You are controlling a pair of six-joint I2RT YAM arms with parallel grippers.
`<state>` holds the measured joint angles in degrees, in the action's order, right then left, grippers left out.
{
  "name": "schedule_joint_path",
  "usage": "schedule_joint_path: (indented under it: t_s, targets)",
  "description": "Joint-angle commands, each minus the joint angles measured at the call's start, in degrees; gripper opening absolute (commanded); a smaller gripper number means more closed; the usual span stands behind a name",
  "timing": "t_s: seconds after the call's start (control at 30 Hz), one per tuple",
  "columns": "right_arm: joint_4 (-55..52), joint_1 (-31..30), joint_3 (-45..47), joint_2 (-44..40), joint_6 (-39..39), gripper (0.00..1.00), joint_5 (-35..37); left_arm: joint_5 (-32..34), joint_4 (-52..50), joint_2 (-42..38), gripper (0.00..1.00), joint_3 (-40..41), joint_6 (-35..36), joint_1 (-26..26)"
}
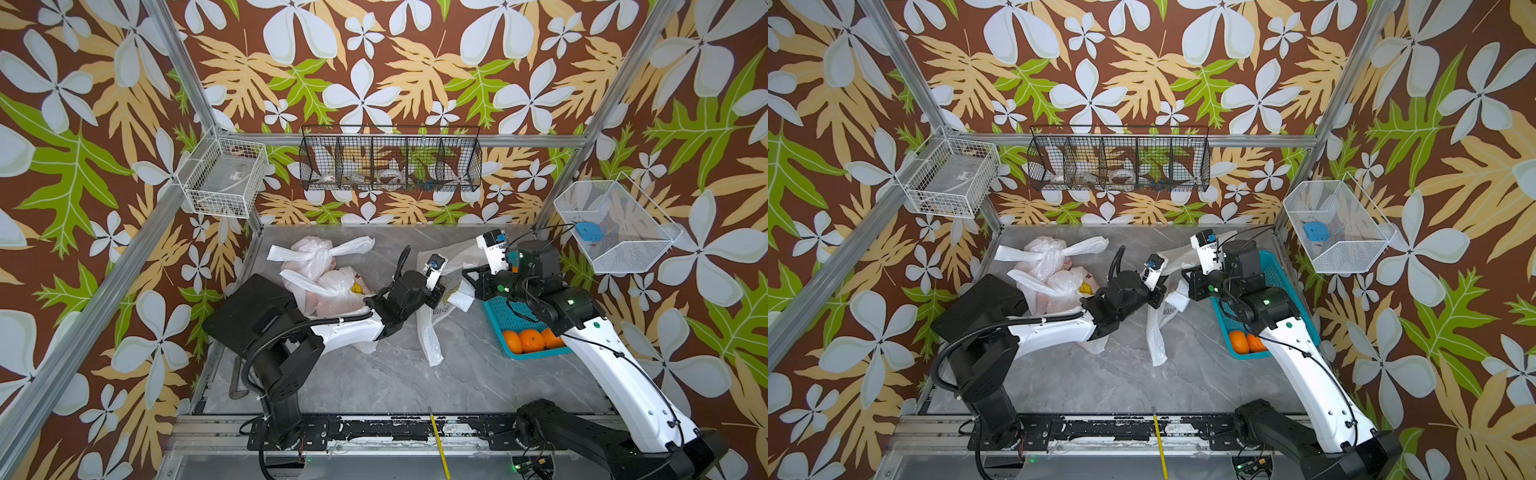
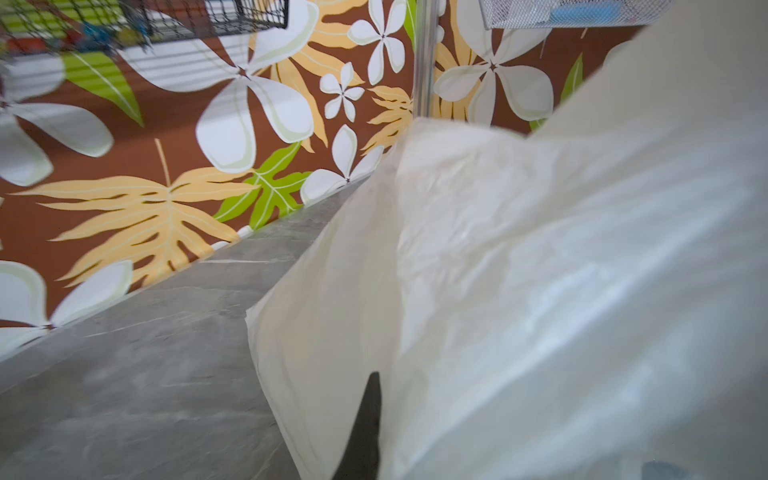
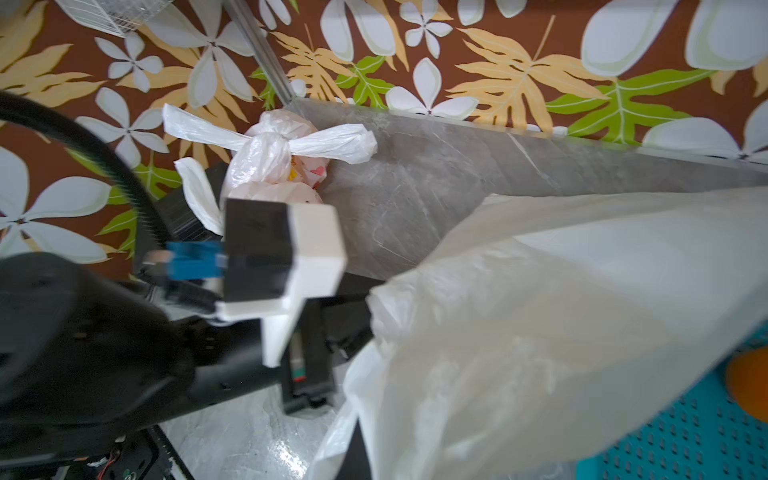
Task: Place the oranges into plastic bags & tie knots
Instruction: Open the plastic bag at the center of the board.
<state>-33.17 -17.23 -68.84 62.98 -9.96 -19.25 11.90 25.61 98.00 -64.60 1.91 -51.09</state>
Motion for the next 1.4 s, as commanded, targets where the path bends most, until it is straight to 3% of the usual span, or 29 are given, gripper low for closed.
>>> schedule_joint_path:
  t_s: [0.0,0.13,0.3,0.37,0.47,0.6,0.77,0.87,1.03,1.1,1.37]
  targets:
    - [-1.2,3.1,-0.9,0.5,3.3,0.00,2.4,2.8,-13.0,-5.2,0.00,-2.7,2.4,0.0]
    - [0.0,6.7,-3.1,3.6,7.7,0.00,1.5,1.0,-35.0,-8.5,0.00,-12.6,-0.8,0.0]
    - [0.3,9.8,-6.5,9.9,9.1,0.08,-0.6,-3.8,-57.0,-2.5,0.00,-28.9,-5.0,0.2]
    - [0.1,10.4,-6.6,10.3,8.7,0.18,-1.0,-5.9,-62.0,1.5,0.00,-33.9,-6.4,0.2]
    - [-0.5,12.0,-6.1,8.7,8.3,0.43,0.9,-7.3,-66.7,7.6,0.00,-40.8,-6.4,0.9]
    - [-2.4,16.3,-5.8,4.5,7.4,0.72,-1.6,-8.9,-71.4,15.6,0.00,-51.7,-7.8,4.3]
    - [0.6,23.3,-0.5,-0.3,1.9,0.91,-2.5,-12.1,-72.4,21.0,0.00,-59.2,-8.3,7.4]
    - [4.2,27.3,4.8,0.5,-2.2,0.93,-2.2,-14.8,-72.8,22.4,0.00,-61.1,-9.4,9.2]
    - [10.3,26.9,10.4,8.1,-5.1,0.98,8.3,-16.5,-74.9,23.2,0.00,-63.6,-8.7,10.8]
    - [13.1,25.6,10.7,13.0,-4.4,0.99,14.3,-16.9,-75.1,22.8,0.00,-63.3,-8.6,11.4]
    - [20.3,24.2,4.0,33.4,-3.4,1.00,22.2,-16.9,-74.9,21.8,0.00,-62.3,-8.2,11.5]
